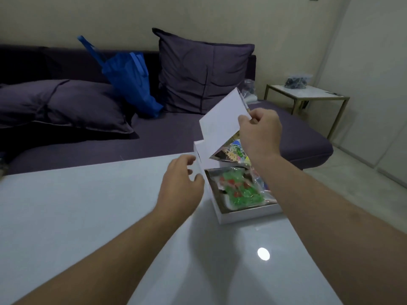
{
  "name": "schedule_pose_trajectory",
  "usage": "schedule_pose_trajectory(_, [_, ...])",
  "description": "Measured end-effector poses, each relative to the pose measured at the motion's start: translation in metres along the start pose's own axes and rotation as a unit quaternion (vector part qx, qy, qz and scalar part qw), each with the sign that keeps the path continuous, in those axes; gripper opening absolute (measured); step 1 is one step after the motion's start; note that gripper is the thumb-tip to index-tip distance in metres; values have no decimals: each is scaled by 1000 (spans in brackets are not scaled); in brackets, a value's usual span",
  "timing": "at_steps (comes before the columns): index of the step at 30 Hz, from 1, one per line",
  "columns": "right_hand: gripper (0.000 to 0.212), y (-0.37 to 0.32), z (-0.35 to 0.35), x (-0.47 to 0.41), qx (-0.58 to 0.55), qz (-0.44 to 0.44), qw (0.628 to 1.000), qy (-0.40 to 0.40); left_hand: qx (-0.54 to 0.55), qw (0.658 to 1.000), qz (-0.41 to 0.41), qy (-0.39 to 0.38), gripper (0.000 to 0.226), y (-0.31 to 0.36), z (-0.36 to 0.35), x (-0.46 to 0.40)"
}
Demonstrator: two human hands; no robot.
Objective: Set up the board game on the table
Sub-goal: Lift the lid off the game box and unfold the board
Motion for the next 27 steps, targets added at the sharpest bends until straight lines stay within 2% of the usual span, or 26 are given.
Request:
schedule_pose_trajectory(3, [9,-50,16,31,1,203,979,7,81,996,29,22,44,13,44,10])
schedule_pose_trajectory(6, [6,-101,25,84,47,390,918,-57,253,965,65,12,36,25,99,33])
schedule_pose_trajectory(9, [6,-138,27,150,78,482,861,-138,371,925,78,6,48,19,158,68])
schedule_pose_trajectory(11, [7,-153,27,198,86,511,833,-193,357,930,86,33,41,4,193,96])
schedule_pose_trajectory(12, [7,-157,26,222,90,519,821,-220,329,938,97,53,37,-7,207,111])
schedule_pose_trajectory(14, [9,-160,22,267,102,516,806,-272,245,958,131,74,48,-39,230,138])
schedule_pose_trajectory(16, [18,-160,19,303,114,488,798,-335,158,972,167,55,56,-76,243,166])
schedule_pose_trajectory(19, [25,-156,16,340,125,459,777,-412,62,973,222,27,38,-130,249,210])
schedule_pose_trajectory(21, [24,-157,18,354,120,437,790,-413,12,968,251,19,37,-159,249,227])
schedule_pose_trajectory(23, [20,-158,21,361,111,407,822,-382,-17,964,265,7,37,-169,250,234])
schedule_pose_trajectory(25, [13,-157,22,365,121,375,853,-342,-48,968,247,-16,29,-170,249,236])
schedule_pose_trajectory(27, [36,-154,21,365,171,284,879,-344,-79,971,221,-37,25,-166,247,236])
Point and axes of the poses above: each hand's wrist, its own x-axis away from the middle knuckle, its own z-axis out of the back of the hand, y = z × x, the point moved 1 cm from there along -x, towards the middle knuckle, and after that the axes turned 5 degrees about -x, right-handed, at the moved point
